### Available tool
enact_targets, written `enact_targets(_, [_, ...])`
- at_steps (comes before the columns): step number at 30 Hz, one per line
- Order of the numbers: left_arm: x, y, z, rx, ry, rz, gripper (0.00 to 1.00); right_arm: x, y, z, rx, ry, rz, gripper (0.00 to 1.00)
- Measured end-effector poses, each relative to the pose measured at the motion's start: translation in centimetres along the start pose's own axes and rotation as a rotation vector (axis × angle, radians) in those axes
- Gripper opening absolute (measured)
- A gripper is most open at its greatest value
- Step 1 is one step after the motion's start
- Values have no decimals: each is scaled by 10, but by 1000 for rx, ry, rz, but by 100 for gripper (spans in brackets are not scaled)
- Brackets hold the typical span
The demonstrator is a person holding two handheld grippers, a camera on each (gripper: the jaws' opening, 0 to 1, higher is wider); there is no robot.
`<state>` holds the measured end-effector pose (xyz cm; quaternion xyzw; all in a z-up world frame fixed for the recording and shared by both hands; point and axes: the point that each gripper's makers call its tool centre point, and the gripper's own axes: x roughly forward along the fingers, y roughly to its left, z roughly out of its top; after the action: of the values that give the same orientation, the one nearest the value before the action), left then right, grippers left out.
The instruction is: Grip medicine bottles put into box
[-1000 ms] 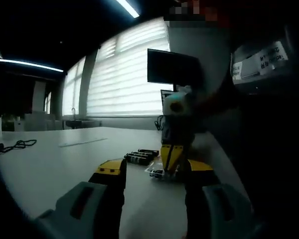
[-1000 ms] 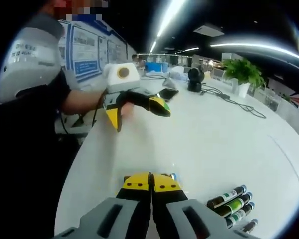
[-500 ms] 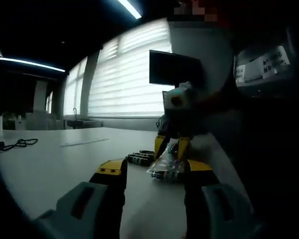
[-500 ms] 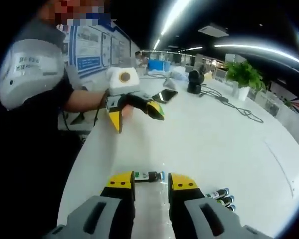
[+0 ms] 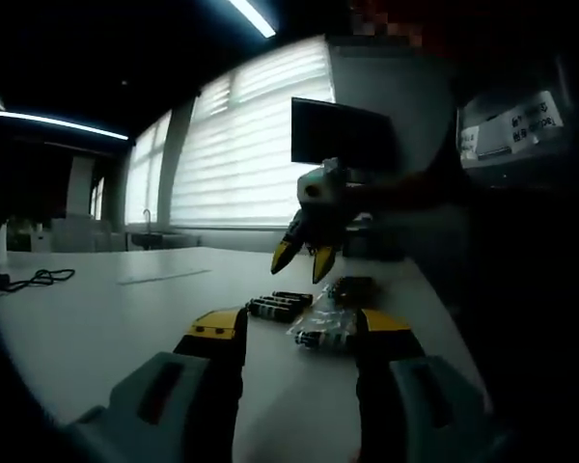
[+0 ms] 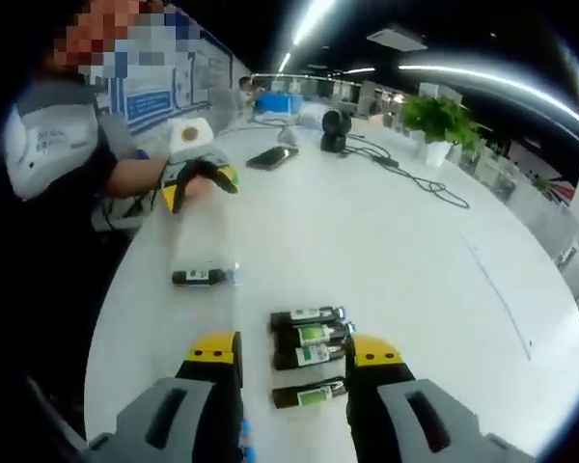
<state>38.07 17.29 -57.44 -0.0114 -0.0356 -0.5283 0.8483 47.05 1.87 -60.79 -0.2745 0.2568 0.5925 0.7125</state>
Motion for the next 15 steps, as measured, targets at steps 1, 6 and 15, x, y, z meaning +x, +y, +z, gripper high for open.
enact_targets(1, [0,0,0,-1,0,1,38,0,-2,-5,0,11,10,47])
enact_targets(6, [0,1,0,-6,-2,-2,37,1,-11,-21,-6,57,22,50])
enact_targets(15, [0,0,0,-7,0,-8,37,9,-7,-37,-38,125,96,45])
